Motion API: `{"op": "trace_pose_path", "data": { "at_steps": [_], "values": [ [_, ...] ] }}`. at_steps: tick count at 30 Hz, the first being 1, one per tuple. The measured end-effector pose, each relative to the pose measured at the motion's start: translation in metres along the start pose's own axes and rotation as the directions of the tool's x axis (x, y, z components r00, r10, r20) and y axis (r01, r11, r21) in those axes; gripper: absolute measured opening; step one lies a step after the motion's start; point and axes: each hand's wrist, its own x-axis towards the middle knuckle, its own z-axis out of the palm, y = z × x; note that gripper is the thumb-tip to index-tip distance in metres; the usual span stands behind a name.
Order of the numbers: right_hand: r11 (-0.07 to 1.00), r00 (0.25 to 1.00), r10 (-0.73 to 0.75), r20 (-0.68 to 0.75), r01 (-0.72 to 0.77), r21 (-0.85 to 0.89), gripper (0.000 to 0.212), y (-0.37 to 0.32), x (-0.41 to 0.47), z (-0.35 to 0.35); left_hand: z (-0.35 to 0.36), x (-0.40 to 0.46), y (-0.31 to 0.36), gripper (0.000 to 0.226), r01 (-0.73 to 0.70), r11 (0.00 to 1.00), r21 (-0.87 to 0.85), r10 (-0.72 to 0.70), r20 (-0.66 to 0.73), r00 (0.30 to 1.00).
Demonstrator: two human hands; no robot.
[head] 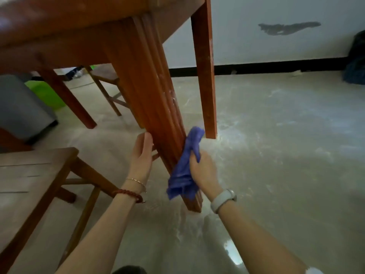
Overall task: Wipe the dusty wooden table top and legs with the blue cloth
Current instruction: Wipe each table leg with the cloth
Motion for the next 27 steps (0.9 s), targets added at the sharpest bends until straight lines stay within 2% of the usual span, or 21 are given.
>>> {"op": "trace_pose_path", "data": {
  "at_steps": [1, 2, 4, 6, 7, 9, 10, 11, 12, 13, 15, 16, 17, 18, 20, 21, 22, 24, 25, 26, 27],
  "values": [
    [0.994, 0.997, 0.061, 0.047, -0.057, -0.089, 0.018, 0.003, 0.001, -0.011, 0.001, -0.002, 0.005, 0.032, 0.018, 1.000, 0.006, -0.018, 0.009, 1.000],
    [0.992, 0.997, 0.065, 0.044, -0.060, -0.108, 0.018, -0.002, 0.003, -0.022, 0.002, -0.004, 0.009, 0.032, 0.034, 0.999, 0.018, -0.034, 0.018, 0.999],
    [0.998, 0.997, -0.061, -0.045, 0.061, 0.007, 0.020, -0.040, 0.006, -0.040, 0.004, -0.005, 0.020, 0.033, 0.037, 0.998, 0.056, -0.038, 0.012, 0.999],
    [0.962, 0.965, -0.207, -0.163, 0.231, 0.144, 0.034, -0.092, 0.005, -0.051, 0.004, -0.004, 0.032, 0.037, 0.009, 0.998, 0.056, -0.007, -0.028, 1.000],
    [0.918, 0.924, -0.305, -0.232, 0.350, 0.185, 0.037, -0.119, 0.004, -0.054, 0.004, -0.003, 0.038, 0.037, -0.011, 0.999, 0.050, 0.013, -0.046, 0.999],
    [0.811, 0.782, -0.510, -0.358, 0.576, 0.102, 0.036, -0.157, 0.002, -0.050, 0.004, 0.000, 0.044, 0.028, -0.043, 0.997, 0.061, 0.047, -0.061, 0.997],
    [0.775, 0.720, -0.577, -0.385, 0.632, 0.021, 0.035, -0.165, 0.003, -0.045, 0.005, 0.000, 0.045, 0.021, -0.056, 0.996, 0.070, 0.061, -0.062, 0.996],
    [0.757, 0.691, -0.611, -0.386, 0.653, -0.029, 0.035, -0.161, 0.006, -0.038, 0.005, 0.001, 0.043, 0.015, -0.067, 0.995, 0.079, 0.072, -0.062, 0.995],
    [0.768, 0.707, -0.608, -0.360, 0.638, -0.044, 0.035, -0.148, 0.008, -0.031, 0.005, 0.002, 0.042, 0.011, -0.068, 0.994, 0.087, 0.074, -0.060, 0.995],
    [0.819, 0.773, -0.552, -0.312, 0.573, -0.030, 0.033, -0.125, 0.010, -0.024, 0.004, 0.003, 0.041, 0.010, -0.060, 0.994, 0.094, 0.066, -0.053, 0.996],
    [0.958, 0.951, -0.285, -0.118, 0.282, -0.042, 0.018, -0.065, 0.011, -0.017, 0.002, 0.007, 0.040, 0.019, -0.041, 0.994, 0.098, 0.045, -0.037, 0.998],
    [0.984, 0.989, -0.145, -0.017, 0.143, -0.105, 0.015, -0.038, 0.008, -0.018, 0.002, 0.008, 0.040, 0.024, -0.033, 0.994, 0.100, 0.037, -0.032, 0.999],
    [0.979, 0.997, -0.072, 0.024, 0.075, -0.187, 0.024, -0.016, 0.006, -0.021, 0.002, 0.008, 0.040, 0.027, -0.032, 0.994, 0.101, 0.036, -0.029, 0.999],
    [0.976, 0.999, -0.038, 0.005, 0.038, -0.215, 0.028, -0.007, 0.005, -0.026, 0.003, 0.007, 0.040, 0.029, -0.041, 0.994, 0.099, 0.044, -0.026, 0.999],
    [0.985, 0.984, -0.112, -0.141, 0.090, -0.149, 0.018, -0.029, 0.008, -0.037, 0.004, 0.007, 0.042, 0.029, -0.056, 0.994, 0.096, 0.059, -0.028, 0.998],
    [0.977, 0.952, -0.201, -0.230, 0.179, -0.115, 0.013, -0.051, 0.010, -0.043, 0.005, 0.007, 0.042, 0.029, -0.051, 0.994, 0.097, 0.054, -0.032, 0.998],
    [0.951, 0.905, -0.307, -0.294, 0.297, -0.080, 0.016, -0.076, 0.013, -0.047, 0.005, 0.006, 0.042, 0.029, -0.038, 0.995, 0.095, 0.042, -0.036, 0.998],
    [0.855, 0.811, -0.493, -0.314, 0.519, -0.001, 0.034, -0.117, 0.013, -0.045, 0.006, 0.005, 0.040, 0.027, -0.021, 0.997, 0.069, 0.025, -0.049, 0.998],
    [0.812, 0.773, -0.559, -0.299, 0.583, -0.011, 0.039, -0.125, 0.009, -0.040, 0.006, 0.004, 0.038, 0.024, -0.023, 0.999, 0.049, 0.026, -0.058, 0.998],
    [0.784, 0.747, -0.603, -0.280, 0.620, -0.031, 0.042, -0.124, 0.004, -0.032, 0.006, 0.003, 0.037, 0.022, -0.028, 0.999, 0.034, 0.030, -0.066, 0.997],
    [0.785, 0.752, -0.607, -0.257, 0.618, -0.045, 0.043, -0.110, 0.000, -0.024, 0.005, 0.003, 0.036, 0.022, -0.028, 0.999, 0.031, 0.030, -0.065, 0.997]
  ]
}}
